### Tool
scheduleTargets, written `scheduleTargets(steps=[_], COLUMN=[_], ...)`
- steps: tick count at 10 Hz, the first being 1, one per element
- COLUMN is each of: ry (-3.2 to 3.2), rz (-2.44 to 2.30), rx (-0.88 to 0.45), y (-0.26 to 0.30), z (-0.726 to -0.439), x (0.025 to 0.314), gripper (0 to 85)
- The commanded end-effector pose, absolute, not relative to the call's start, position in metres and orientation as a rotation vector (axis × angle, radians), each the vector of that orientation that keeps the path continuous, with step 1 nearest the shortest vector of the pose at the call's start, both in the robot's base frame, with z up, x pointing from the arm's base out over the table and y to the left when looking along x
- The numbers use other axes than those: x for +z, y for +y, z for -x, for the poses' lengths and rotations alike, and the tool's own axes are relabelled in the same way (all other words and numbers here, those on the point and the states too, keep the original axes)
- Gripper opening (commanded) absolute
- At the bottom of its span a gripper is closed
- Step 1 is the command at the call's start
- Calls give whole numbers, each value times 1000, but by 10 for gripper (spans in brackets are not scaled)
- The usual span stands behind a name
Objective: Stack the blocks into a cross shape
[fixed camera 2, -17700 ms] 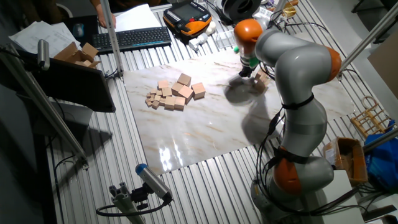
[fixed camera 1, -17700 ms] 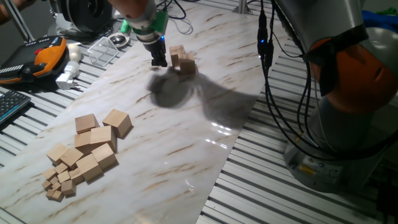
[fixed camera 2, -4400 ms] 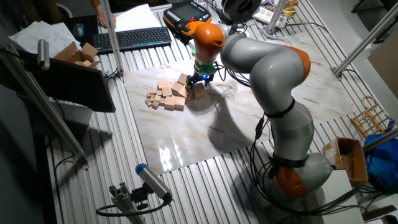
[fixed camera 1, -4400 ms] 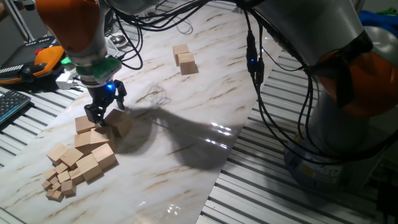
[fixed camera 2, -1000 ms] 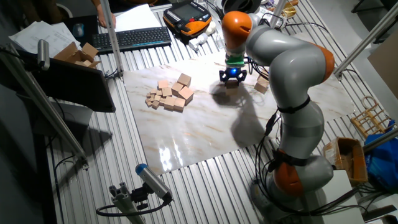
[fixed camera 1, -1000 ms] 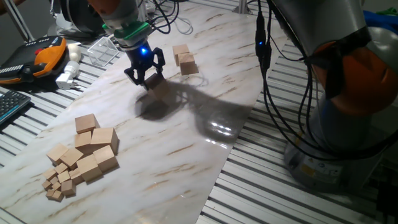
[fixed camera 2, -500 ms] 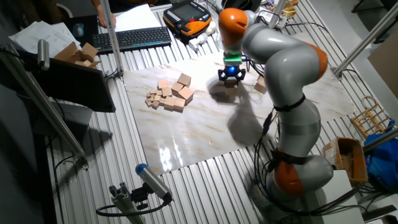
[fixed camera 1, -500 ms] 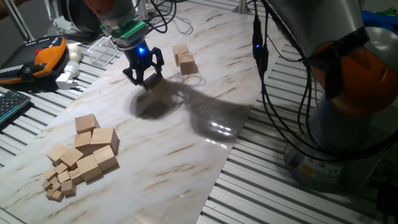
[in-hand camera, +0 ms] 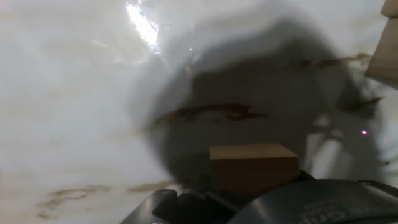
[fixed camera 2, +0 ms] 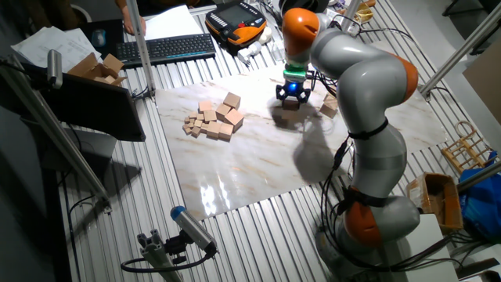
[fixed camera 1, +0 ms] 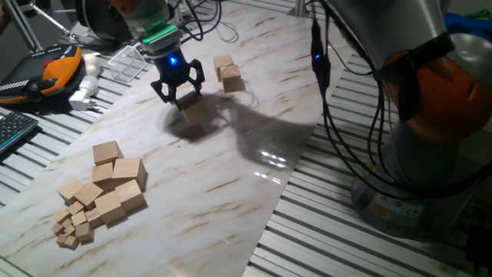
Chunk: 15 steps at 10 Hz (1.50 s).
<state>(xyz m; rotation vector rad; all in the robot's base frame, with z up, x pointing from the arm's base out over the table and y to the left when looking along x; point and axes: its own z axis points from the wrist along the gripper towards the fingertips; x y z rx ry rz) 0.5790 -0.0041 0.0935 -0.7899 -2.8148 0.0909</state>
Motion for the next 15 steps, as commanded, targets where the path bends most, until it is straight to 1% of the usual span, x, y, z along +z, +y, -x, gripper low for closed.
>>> scheduleTargets(steps=[1,2,4,6,8,10,12,15], ry=[-2819,-2809,-2809,-2822,-2859,-2873,-2876,-2891], rz=[752,719,722,797,792,785,754,782], rx=[92,95,151,209,199,194,179,211], y=[-5,-14,-39,-75,-105,-121,-138,-155], z=[-578,-575,-566,-550,-541,-535,-531,-522], x=[96,101,110,109,97,91,91,94], gripper=[0,0,0,0,0,0,0,0])
